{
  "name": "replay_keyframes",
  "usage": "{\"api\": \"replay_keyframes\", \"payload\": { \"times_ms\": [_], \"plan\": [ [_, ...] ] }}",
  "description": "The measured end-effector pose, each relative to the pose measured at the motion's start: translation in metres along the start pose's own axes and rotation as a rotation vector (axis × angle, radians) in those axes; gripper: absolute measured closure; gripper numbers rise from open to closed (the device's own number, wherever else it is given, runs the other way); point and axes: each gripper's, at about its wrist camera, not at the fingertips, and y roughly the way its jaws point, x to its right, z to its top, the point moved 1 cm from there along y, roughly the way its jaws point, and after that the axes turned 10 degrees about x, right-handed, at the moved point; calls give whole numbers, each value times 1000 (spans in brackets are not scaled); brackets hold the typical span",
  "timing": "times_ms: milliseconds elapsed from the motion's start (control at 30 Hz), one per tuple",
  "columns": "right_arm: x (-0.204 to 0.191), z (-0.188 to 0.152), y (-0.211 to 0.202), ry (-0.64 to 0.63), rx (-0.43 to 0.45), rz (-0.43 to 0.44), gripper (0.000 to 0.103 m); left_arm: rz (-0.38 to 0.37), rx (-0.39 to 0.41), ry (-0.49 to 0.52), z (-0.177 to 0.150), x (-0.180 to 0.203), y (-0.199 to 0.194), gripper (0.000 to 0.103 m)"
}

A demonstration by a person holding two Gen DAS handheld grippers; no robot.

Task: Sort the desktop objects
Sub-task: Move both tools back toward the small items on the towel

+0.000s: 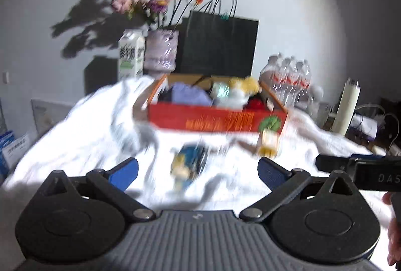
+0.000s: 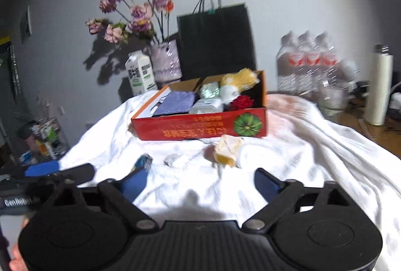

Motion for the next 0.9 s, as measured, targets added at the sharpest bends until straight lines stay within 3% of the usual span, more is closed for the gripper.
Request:
{"api": "replay_keyframes", "payload": {
  "times_ms": [100, 300, 433, 700, 900],
  "plan": [
    [-11, -22, -13, -45, 27, -40, 4, 38, -26, 17, -14, -4, -7, 0],
    [-15, -40, -28, -28, 42, -33, 4, 26, -17, 61, -25, 0, -14, 0],
    [-20, -44, -30, -62, 49, -33, 6, -28, -21, 81, -28, 5, -7, 0],
    [-17, -43, -9, -52, 31, -16, 11, -60, -62, 74, -33, -4, 19, 3],
    [-15, -21, 33, -58, 10, 28, 15, -72, -65, 60, -12, -12, 71, 8]
  ]
}}
